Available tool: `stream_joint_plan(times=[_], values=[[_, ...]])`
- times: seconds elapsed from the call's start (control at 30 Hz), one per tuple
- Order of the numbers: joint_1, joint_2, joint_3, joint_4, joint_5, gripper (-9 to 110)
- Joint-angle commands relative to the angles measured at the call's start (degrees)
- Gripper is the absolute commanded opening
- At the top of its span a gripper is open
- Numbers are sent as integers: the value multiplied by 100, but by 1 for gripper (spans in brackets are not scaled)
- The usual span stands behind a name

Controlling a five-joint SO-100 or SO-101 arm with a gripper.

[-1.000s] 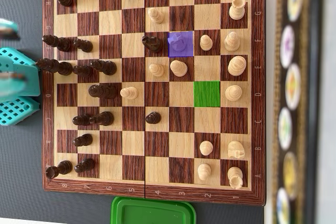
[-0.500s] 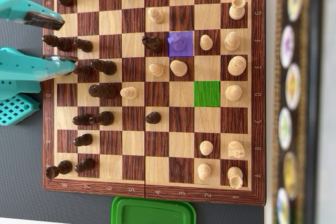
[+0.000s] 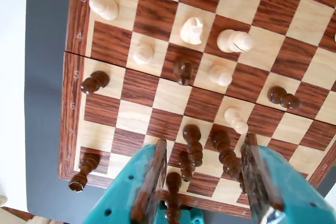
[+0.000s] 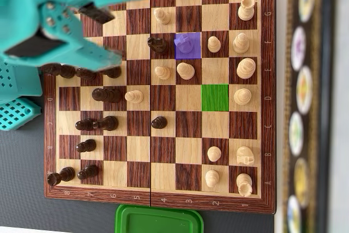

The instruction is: Play chess

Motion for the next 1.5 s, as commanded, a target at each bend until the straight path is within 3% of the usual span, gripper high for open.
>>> stream_joint_plan(times=[0.0,0.6,1.47], values=[[-44,-272,-431,9,141,21],[-308,-1916,-1617,-44,457,21],[132,-3270,-2355,-44,396,20]])
